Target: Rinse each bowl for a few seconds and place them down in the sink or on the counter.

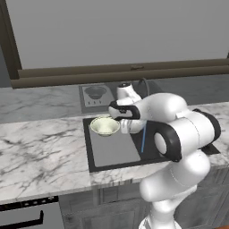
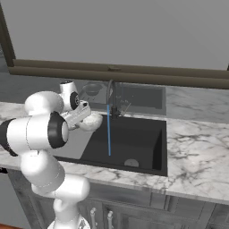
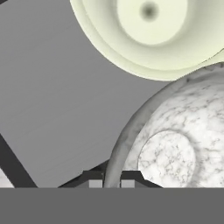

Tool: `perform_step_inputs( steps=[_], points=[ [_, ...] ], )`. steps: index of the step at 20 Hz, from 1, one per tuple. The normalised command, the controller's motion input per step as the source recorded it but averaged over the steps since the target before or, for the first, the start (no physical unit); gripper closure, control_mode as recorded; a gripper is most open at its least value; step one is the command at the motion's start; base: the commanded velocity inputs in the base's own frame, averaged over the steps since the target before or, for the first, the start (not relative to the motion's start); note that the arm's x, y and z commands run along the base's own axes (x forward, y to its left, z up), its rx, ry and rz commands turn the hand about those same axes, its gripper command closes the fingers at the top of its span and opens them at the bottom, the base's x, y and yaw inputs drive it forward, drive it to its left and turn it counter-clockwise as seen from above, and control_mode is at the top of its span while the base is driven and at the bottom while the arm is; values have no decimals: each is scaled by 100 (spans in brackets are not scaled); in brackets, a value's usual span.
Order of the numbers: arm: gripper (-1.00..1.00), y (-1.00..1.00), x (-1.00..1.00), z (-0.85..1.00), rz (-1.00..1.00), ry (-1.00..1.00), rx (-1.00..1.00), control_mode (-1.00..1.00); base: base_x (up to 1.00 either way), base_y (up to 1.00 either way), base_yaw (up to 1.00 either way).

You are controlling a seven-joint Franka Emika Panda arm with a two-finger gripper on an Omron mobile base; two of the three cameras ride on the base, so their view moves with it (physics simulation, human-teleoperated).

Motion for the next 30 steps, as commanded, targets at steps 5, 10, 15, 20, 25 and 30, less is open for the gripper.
perform_step_inputs(
  steps=[5, 10, 15, 20, 25, 30],
  points=[
    [100, 0, 26, -7, 0, 0, -5, -100, 0, 0, 0],
    [100, -5, 20, -4, 0, 0, -3, -100, 0, 0, 0],
    [100, -16, 10, -1, 0, 0, -1, -100, 0, 0, 0],
    [100, -19, 3, 0, 0, 0, 0, -100, 0, 0, 0],
    [100, -13, 9, -1, 0, 0, 0, -100, 0, 0, 0],
    [100, -4, 18, -2, 0, 0, 0, -100, 0, 0, 0]
  ],
)
